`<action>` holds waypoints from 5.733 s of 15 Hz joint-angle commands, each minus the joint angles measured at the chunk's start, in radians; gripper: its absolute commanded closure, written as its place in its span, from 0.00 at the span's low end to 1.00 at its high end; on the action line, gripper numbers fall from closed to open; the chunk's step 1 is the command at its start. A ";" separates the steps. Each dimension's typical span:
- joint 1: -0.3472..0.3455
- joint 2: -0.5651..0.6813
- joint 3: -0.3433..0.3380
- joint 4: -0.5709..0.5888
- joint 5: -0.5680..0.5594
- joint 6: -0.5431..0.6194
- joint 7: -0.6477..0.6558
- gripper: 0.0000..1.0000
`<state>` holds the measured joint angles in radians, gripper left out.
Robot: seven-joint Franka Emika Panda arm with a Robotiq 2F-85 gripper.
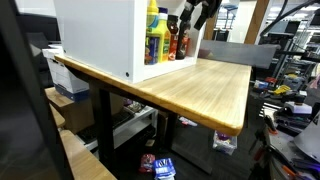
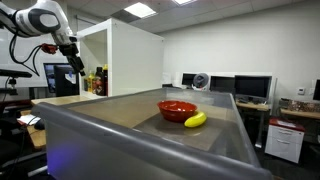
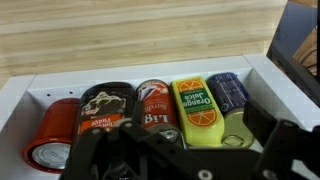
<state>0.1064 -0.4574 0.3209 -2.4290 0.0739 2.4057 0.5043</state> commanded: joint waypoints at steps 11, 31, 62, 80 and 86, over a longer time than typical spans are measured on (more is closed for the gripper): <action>0.004 -0.025 -0.008 -0.081 -0.007 0.184 -0.014 0.00; -0.008 0.135 0.024 -0.005 -0.051 0.367 -0.057 0.00; -0.035 0.192 0.018 0.063 -0.145 0.356 -0.035 0.00; -0.026 0.140 0.015 0.034 -0.133 0.350 -0.019 0.92; -0.055 0.099 0.037 0.011 -0.178 0.318 0.007 0.92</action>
<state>0.0820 -0.3002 0.3339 -2.3803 -0.0480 2.7510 0.4622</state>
